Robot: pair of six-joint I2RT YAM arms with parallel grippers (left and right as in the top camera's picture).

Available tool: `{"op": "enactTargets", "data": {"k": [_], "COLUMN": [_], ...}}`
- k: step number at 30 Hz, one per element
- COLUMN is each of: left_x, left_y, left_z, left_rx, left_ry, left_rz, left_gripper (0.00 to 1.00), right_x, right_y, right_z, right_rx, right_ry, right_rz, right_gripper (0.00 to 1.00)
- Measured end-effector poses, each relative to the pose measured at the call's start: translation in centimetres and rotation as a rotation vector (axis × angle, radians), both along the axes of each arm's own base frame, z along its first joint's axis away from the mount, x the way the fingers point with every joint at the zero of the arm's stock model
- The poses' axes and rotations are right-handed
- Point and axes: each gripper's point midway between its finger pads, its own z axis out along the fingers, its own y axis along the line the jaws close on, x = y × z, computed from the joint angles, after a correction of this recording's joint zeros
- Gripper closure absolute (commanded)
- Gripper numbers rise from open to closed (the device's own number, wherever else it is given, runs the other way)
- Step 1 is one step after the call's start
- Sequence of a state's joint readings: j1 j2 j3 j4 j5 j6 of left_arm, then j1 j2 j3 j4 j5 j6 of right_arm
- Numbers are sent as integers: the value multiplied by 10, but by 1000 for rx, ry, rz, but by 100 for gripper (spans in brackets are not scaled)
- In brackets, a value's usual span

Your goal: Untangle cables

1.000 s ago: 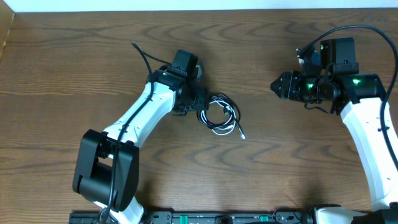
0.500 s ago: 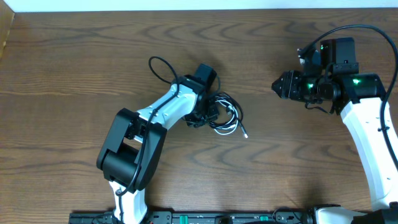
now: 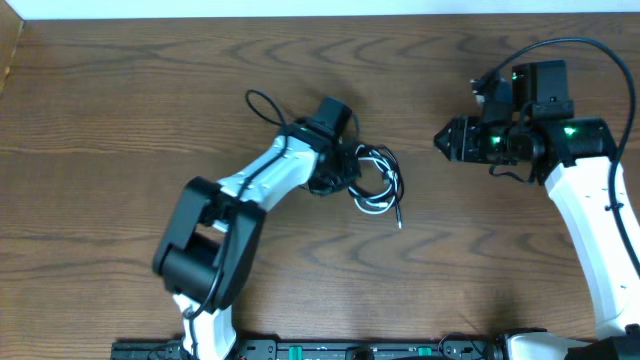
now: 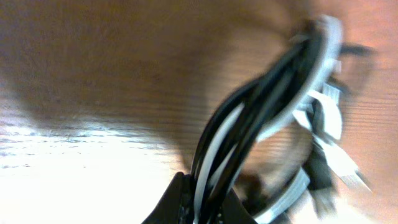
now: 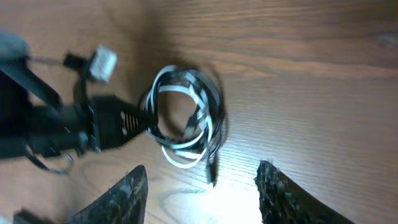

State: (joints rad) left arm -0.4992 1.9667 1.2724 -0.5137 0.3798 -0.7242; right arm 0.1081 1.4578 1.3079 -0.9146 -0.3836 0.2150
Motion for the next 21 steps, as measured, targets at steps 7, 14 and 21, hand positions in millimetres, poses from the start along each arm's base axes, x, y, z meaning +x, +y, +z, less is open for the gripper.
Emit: {"op": "enactTargets", "data": {"k": [7,14,21], "left_x": [33,38,43], "left_y": [20,36,47], "left_z": [105,147,155], "left_rx": [-202,-333,-415], "left_ry": [-194,-221,-192], "left_rz": [95,141,165], "left_gripper": [93,92,93], "right_x": [-12,-7,-8], "right_y": [44,68,89], "right_z": [4,6,-32], "right_rx": [2,-11,-44], "right_ry": [-51,-114,-46], "right_rz": [190,265,376], "right_gripper": [53,54,57]}}
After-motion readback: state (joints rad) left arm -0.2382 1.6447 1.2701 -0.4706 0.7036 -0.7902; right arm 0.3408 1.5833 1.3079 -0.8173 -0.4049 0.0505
